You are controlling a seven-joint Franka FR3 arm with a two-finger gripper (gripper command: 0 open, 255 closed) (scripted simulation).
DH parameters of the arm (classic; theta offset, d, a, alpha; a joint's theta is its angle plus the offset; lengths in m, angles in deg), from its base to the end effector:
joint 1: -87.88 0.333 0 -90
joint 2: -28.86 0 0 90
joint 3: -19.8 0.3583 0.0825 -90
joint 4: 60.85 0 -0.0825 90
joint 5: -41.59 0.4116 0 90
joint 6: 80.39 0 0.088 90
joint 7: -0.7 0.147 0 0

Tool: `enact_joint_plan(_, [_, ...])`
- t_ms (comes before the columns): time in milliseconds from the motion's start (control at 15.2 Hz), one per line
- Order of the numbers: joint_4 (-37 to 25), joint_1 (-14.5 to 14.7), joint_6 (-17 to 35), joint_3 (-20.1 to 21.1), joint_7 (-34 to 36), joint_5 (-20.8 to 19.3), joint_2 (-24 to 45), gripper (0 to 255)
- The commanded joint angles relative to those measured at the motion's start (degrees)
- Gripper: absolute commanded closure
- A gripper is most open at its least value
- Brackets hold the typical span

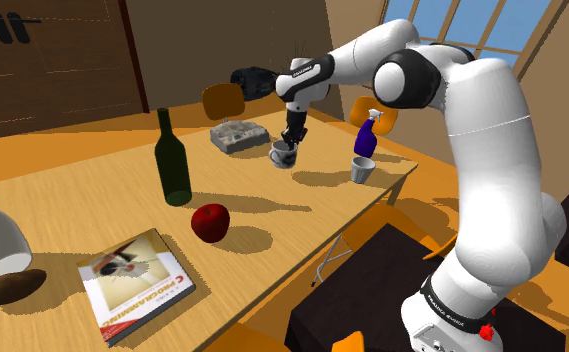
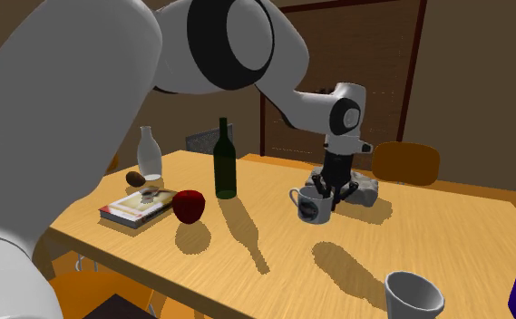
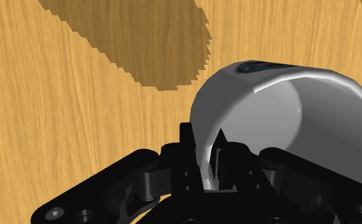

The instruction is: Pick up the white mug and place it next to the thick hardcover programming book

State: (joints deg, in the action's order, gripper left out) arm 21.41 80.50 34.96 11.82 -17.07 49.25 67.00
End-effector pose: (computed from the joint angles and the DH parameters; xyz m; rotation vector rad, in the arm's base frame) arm 0.7387 -0.1716 0.2760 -3.0866 -0.0089 0.1060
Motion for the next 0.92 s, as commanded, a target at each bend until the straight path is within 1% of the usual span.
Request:
enact_joint_plan(0, [-0.2,0.0,-1.0,-0.1,0.1,-0.1,-0.8,255])
enact_joint_plan(858, [-4.8,0.0,-9.0,-0.4,0.7,-0.7,-4.2,255])
